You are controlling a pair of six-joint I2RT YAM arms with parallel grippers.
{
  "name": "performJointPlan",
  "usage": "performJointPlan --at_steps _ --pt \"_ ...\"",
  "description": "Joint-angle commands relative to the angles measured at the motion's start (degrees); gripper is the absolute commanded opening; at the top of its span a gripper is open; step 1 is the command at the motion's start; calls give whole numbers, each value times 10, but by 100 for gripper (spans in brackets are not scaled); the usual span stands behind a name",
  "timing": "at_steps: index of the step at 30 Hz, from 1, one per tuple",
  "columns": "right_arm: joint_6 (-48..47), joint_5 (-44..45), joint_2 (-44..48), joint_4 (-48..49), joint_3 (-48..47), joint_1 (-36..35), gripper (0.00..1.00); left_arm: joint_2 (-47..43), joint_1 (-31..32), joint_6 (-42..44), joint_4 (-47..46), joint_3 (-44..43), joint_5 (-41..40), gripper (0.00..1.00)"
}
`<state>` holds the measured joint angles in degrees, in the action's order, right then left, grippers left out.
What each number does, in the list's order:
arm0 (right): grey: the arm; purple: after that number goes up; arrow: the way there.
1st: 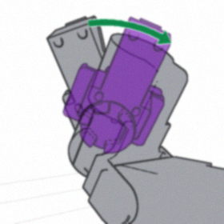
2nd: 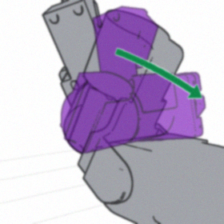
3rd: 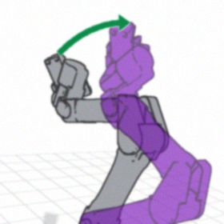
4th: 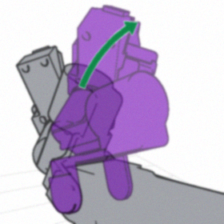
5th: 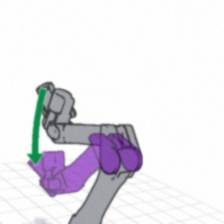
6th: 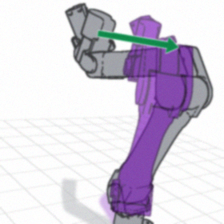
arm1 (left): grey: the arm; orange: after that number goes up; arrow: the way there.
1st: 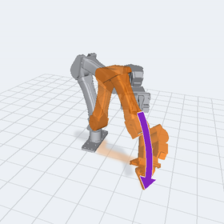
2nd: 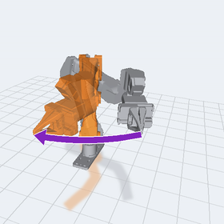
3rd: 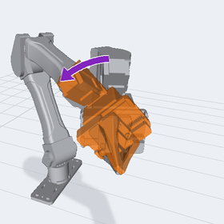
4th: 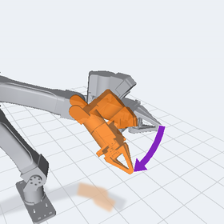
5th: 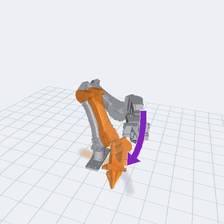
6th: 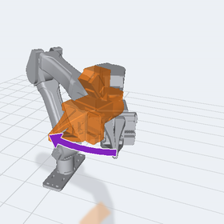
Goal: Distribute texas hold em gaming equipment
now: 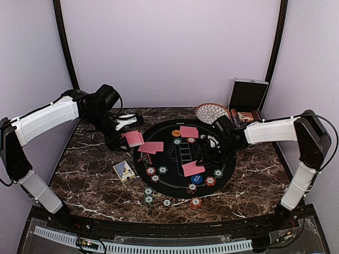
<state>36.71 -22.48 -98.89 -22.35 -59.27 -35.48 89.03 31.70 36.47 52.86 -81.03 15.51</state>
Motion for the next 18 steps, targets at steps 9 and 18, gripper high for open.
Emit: performJointPlan --at_steps 9,18 --pt "-12 71 64 -40 -57 1 69 -18 -2 5 4 2 12 0" --pt "133 -99 51 194 -79 -48 84 -17 -1 1 -3 3 15 0"
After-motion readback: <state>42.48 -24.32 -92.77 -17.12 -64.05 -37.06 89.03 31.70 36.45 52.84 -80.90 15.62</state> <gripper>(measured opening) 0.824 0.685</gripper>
